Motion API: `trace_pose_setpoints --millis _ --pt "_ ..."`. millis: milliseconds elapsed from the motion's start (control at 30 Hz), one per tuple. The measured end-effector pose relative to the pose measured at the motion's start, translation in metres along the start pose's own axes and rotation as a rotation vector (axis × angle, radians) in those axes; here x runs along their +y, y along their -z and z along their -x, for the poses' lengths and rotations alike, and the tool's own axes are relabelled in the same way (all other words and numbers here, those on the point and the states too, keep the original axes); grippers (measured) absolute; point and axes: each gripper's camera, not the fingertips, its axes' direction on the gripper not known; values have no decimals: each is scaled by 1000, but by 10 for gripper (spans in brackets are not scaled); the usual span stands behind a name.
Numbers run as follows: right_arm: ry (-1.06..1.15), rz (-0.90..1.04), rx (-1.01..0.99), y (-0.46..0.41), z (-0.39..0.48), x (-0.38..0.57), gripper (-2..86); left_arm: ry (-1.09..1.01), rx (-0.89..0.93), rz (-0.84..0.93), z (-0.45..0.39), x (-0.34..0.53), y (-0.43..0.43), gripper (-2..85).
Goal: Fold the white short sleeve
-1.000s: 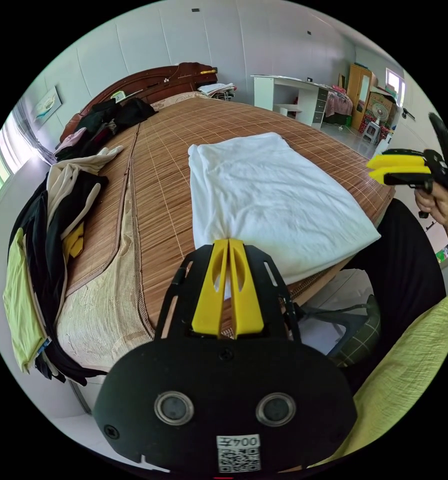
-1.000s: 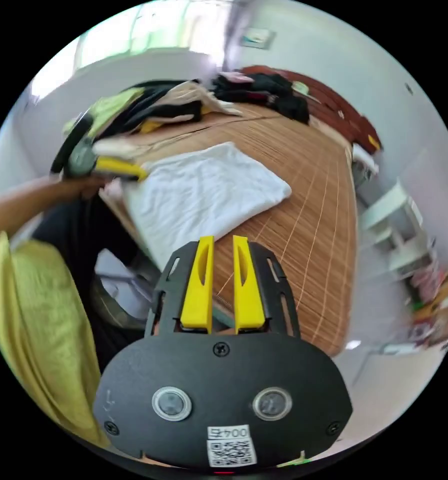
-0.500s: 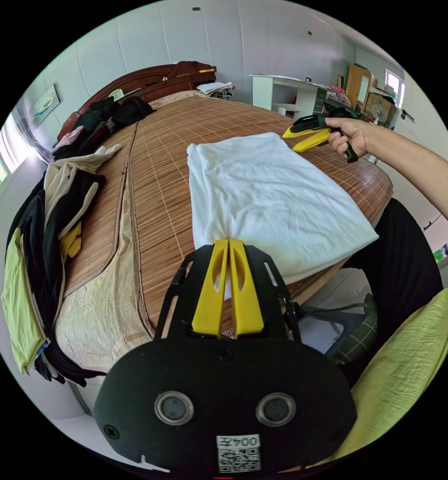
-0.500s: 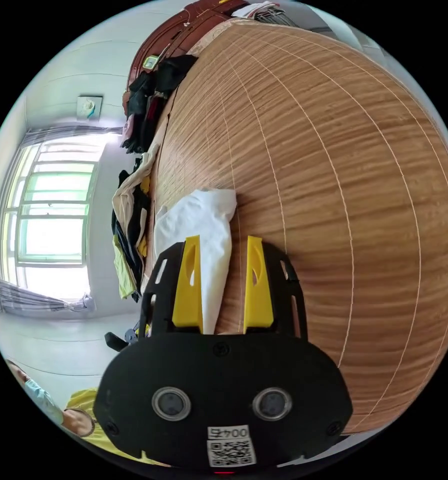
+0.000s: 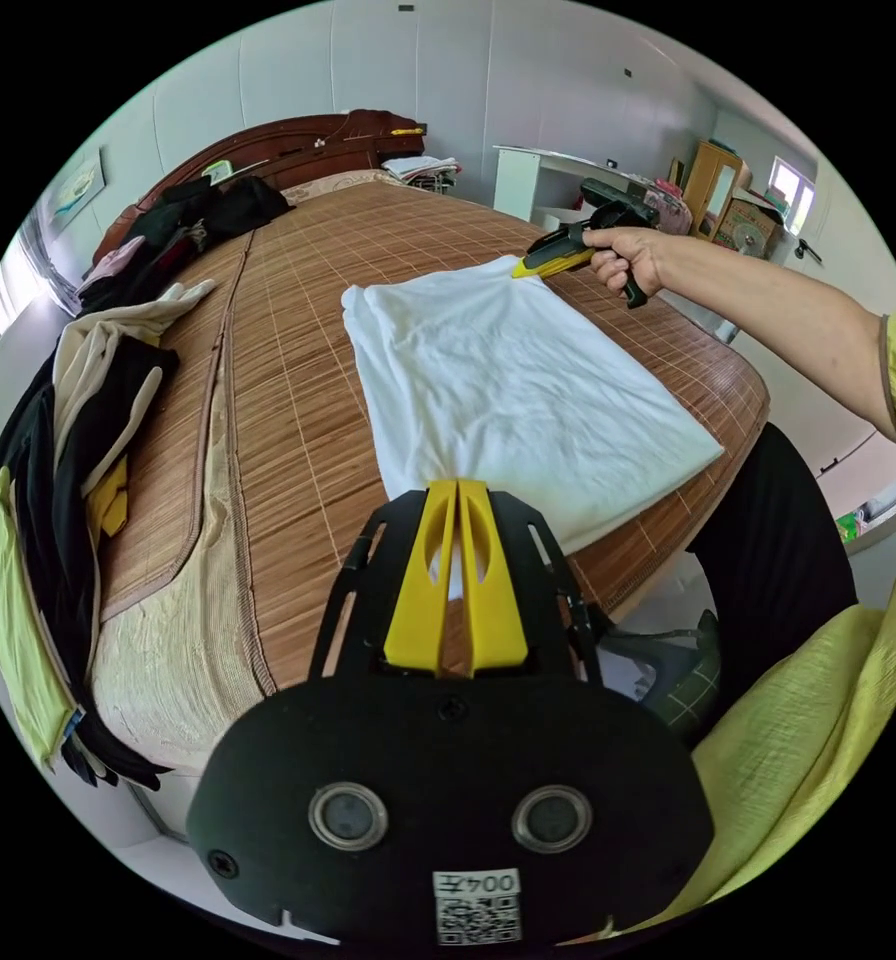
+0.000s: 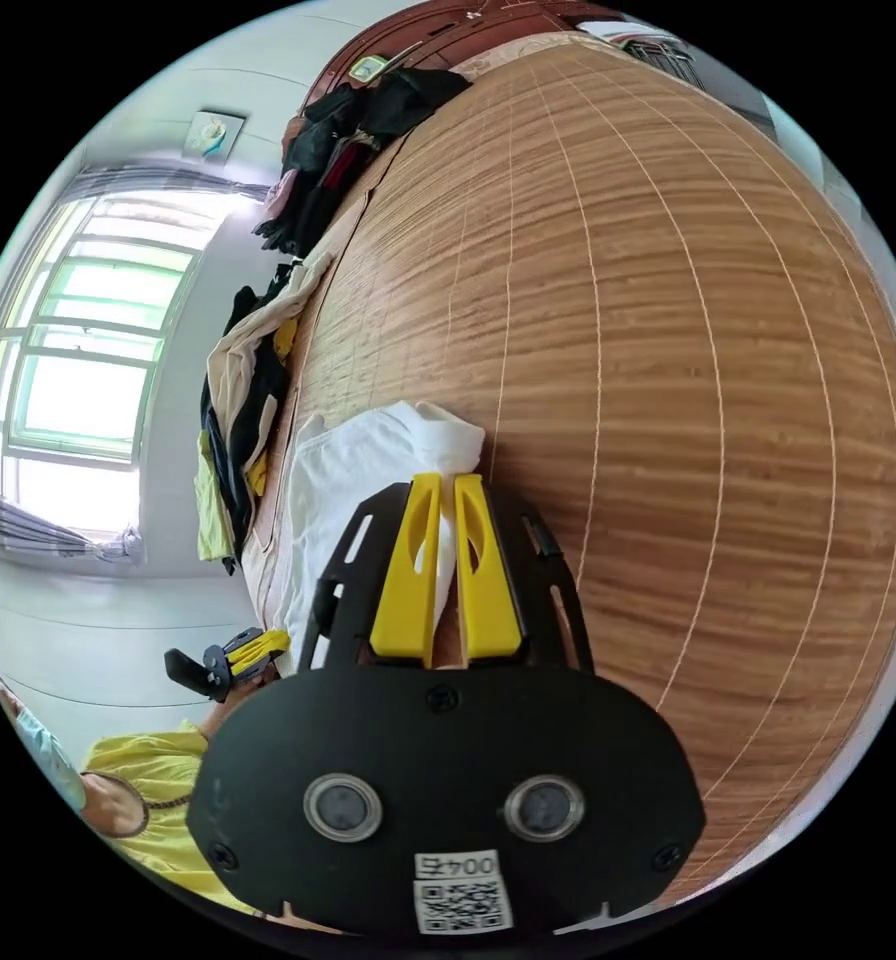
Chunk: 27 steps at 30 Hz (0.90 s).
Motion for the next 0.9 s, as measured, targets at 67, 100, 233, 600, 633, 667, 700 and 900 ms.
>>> trace_pose_setpoints --millis 67,100,233,600,633,667,700,900 --pt "21 -13 55 1 0 -21 44 -14 -5 7 -5 -11 -8 7" --pt "20 -15 67 1 -1 -26 46 -27 -17 17 -10 -16 -12 8" --pt "62 -46 155 15 16 -20 72 -15 -43 -54 -13 -13 5 9" --pt "275 -114 311 19 130 276 97 28 20 -79 -6 58 35 34" --pt "252 -121 317 11 133 301 99 27 23 -73 -9 58 33 36" --pt "233 -139 321 6 135 321 100 11 19 -58 -16 56 29 40" --pt "224 -152 323 4 135 330 100 -17 -5 -53 -24 54 26 46" --pt "177 -191 340 -8 139 360 99 -154 -130 -22 -56 46 10 66"
